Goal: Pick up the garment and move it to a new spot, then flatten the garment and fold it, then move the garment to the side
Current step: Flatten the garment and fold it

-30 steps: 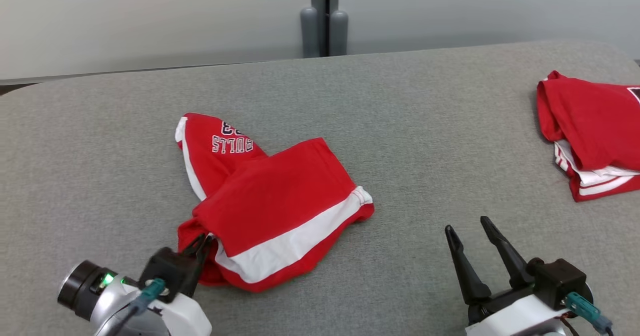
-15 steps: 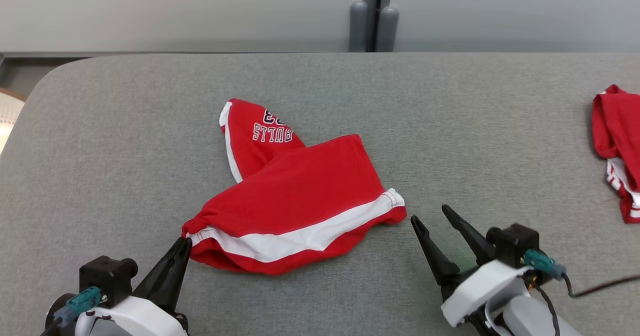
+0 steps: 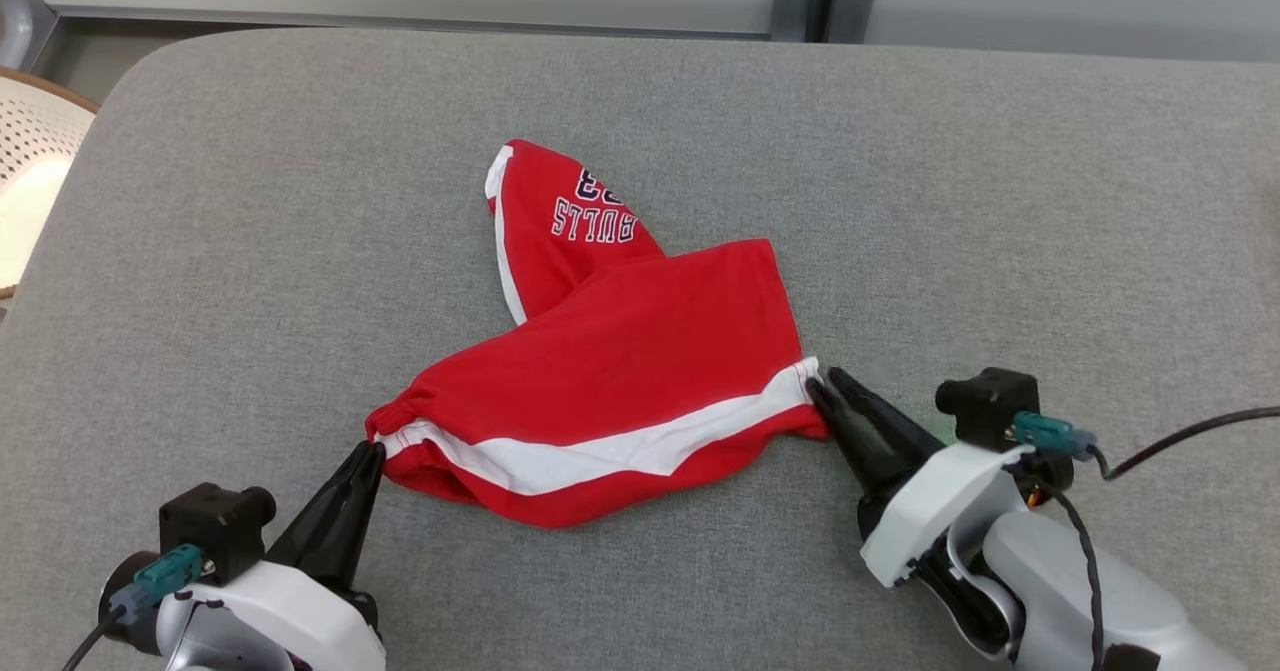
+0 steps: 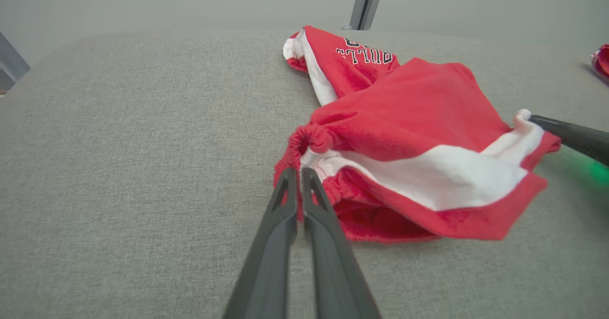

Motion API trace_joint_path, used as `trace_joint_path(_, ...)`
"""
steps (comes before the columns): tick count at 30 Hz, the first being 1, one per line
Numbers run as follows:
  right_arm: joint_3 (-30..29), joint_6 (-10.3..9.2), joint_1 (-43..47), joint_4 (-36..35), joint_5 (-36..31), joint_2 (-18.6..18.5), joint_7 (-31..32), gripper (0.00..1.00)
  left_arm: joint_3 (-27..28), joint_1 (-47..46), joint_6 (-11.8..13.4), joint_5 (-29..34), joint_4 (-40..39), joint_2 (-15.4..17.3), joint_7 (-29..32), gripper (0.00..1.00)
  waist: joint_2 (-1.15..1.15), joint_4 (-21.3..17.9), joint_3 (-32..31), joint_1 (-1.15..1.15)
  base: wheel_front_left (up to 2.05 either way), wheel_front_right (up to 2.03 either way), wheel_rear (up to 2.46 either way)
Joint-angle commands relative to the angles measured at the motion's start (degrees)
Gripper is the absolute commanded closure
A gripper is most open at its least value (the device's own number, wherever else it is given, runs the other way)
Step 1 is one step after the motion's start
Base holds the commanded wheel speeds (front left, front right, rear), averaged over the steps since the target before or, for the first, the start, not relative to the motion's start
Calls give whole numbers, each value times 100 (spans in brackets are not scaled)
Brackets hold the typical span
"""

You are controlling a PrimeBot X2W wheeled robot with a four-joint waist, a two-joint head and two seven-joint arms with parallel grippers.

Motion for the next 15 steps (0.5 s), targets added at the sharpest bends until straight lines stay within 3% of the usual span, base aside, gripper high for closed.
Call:
trace_joint_path(1, 131, -3, -145, -43, 158, -60, -5, 96, 20, -109, -20, 24, 50, 10, -42, 100, 0, 5, 45, 0, 0, 0, 0)
trace_joint_path(2, 242, -3, -214, -104, 272, -92, -5, 100, 21, -144, -41, 40, 66, 14, -51, 100, 0, -6, 64, 0, 0, 0, 0)
trace_joint_path(7, 477, -3, -434, -401, 553, -265, -4, 100, 45, -262, -116, 80, 183, 55, -150, 100, 0, -141, 72, 0, 0, 0, 0)
trace_joint_path(15, -469, -3, -288, -1189, 337, -613, -4, 100, 305, -318, -180, 16, 23, 282, -377, 100, 0, -634, -119, 0, 0, 0, 0)
